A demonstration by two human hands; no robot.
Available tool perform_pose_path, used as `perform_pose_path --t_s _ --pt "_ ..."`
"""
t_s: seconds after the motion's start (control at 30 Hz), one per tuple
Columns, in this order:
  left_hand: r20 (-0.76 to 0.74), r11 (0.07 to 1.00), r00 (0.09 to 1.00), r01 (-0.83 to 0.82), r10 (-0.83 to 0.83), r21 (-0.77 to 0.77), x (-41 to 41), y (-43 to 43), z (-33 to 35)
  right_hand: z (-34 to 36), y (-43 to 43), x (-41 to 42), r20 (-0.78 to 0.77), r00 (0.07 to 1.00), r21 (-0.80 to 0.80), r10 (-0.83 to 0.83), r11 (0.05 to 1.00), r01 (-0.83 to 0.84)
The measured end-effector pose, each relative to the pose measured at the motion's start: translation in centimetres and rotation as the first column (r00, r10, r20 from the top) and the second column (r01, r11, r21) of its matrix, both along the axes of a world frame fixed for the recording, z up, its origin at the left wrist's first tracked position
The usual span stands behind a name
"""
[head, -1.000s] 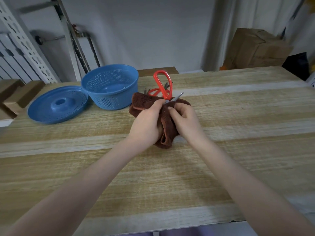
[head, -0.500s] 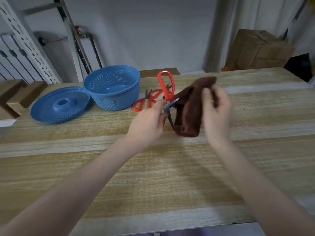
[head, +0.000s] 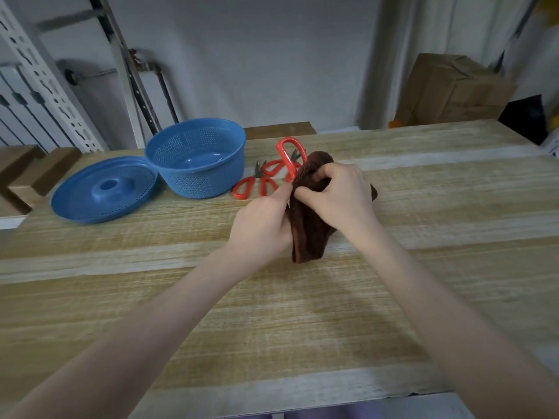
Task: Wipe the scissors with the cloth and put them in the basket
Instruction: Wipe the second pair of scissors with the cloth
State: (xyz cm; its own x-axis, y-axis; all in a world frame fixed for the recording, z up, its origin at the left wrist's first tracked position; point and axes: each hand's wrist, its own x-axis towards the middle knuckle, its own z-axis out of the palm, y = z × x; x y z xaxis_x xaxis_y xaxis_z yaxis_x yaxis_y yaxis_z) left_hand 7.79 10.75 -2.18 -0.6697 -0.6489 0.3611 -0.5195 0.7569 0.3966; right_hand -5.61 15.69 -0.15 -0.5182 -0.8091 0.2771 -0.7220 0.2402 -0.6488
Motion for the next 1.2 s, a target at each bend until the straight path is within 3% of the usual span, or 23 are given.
perform_pose_path --t_s 0.23,0.3,0.37,0.4,0.43,0.5,0.57,0.63,0.77,0.97,1.1,1.2 --pt "0.021 0.999 1.000 -0.004 0.005 -0.038 -0.1 -0.2 -0.4 -1.4 -0.5 -0.2 0.038 0.999 -0.160 -0.034 0.986 0.040" --pt "0.021 0.999 1.000 -0.006 0.007 -0.052 0.0 -0.3 -0.3 -1.7 -0.4 -0.7 0.211 0.977 -0.225 -0.002 0.973 0.051" --pt "0.021 0.998 1.000 -0.014 0.015 -0.061 0.0 -0.4 -0.3 -1.9 -0.1 -1.3 0.497 0.865 -0.313 0.068 0.944 0.106" --pt "0.022 0.998 0.999 -0.022 0.023 -0.065 -0.1 -0.5 -0.3 -2.0 0.1 -1.6 0.565 0.817 -0.349 0.113 0.930 0.113" --pt "0.025 0.997 0.999 -0.028 0.029 -0.069 0.0 -0.5 -0.3 -2.2 0.3 -1.7 0.555 0.818 -0.378 0.151 0.922 0.086" --pt "0.043 0.997 0.999 -0.020 0.023 -0.073 -0.2 -0.6 -0.4 -2.6 0.3 -1.4 0.379 0.911 -0.364 0.163 0.931 -0.015" --pt "0.058 0.997 0.998 -0.016 0.020 -0.070 -0.2 -0.5 -0.4 -2.6 0.2 -0.9 0.134 0.988 -0.250 0.076 0.967 -0.040" --pt "0.060 0.997 0.998 -0.020 0.024 -0.077 -0.1 -0.4 -0.4 -2.0 0.0 -0.7 0.001 1.000 -0.147 -0.006 0.989 0.006" --pt "0.052 0.996 0.998 -0.014 0.019 -0.091 0.1 -0.4 -0.3 -0.8 -0.6 -0.7 0.024 0.999 -0.049 0.034 0.998 -0.033" --pt "0.047 0.997 0.999 -0.003 0.007 -0.080 0.1 -0.4 -0.6 -1.8 -0.5 -0.6 -0.027 0.998 -0.114 0.050 0.992 -0.053" --pt "0.027 0.998 1.000 0.000 0.002 -0.058 0.0 -0.6 -0.6 -2.1 -0.4 -1.4 0.266 0.953 -0.140 0.146 0.984 -0.111" --pt "0.025 0.999 1.000 0.013 -0.012 -0.042 0.0 -0.5 -0.7 -2.0 -0.2 -1.9 0.124 0.975 -0.077 0.184 0.982 -0.175"
